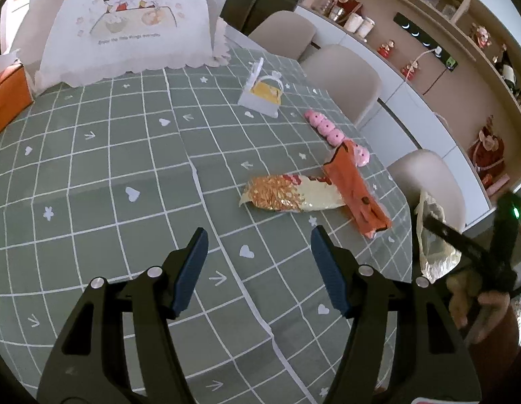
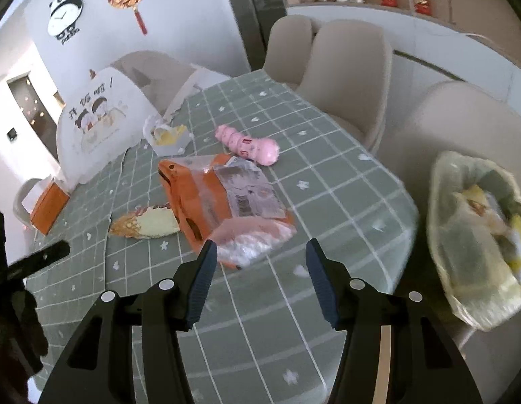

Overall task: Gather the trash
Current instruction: 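Grasp the orange snack bag with the right gripper while the left approaches the long snack bag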

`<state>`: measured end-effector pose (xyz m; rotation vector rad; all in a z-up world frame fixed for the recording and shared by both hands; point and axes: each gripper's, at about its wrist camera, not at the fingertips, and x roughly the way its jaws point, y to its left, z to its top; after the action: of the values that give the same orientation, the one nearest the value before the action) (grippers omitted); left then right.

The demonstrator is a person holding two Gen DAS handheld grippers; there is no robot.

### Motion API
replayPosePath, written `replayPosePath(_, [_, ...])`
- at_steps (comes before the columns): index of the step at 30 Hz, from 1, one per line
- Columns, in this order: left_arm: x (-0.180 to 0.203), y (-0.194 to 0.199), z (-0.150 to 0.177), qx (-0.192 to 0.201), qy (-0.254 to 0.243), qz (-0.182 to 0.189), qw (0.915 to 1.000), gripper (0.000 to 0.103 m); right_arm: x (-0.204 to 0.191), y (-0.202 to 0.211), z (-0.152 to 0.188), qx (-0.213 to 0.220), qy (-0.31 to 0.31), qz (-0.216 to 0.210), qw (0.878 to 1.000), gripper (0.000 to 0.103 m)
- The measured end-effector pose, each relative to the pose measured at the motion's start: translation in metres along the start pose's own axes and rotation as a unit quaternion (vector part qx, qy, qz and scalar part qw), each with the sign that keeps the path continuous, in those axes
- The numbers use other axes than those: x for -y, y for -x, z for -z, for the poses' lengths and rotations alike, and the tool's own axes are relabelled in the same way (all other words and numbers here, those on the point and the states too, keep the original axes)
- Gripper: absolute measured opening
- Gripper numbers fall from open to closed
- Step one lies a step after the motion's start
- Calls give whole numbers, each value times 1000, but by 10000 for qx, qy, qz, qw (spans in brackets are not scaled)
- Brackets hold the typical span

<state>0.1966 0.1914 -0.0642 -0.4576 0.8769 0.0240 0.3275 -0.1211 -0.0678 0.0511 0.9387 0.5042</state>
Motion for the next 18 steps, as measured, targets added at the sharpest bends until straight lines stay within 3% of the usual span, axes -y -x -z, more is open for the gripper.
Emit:
replayPosePath(4, [-1, -11, -4, -142, -63, 11, 9999, 60, -11, -36, -15, -189, 162, -216, 9995, 52])
replayPosePath(10, [17, -36, -31, -182, -595, 110, 9980, 61, -28, -81, -18, -484, 788, 345, 9951, 52])
replayPosePath(15, [38, -65, -50, -220, -1125, 258, 9931, 61, -6, -62, 5, -528, 606, 624, 9948, 52])
replayPosePath(18, [46, -89, -59, -257, -1318, 239, 9907, 61, 12, -44, 24, -745, 220, 412, 9961, 52])
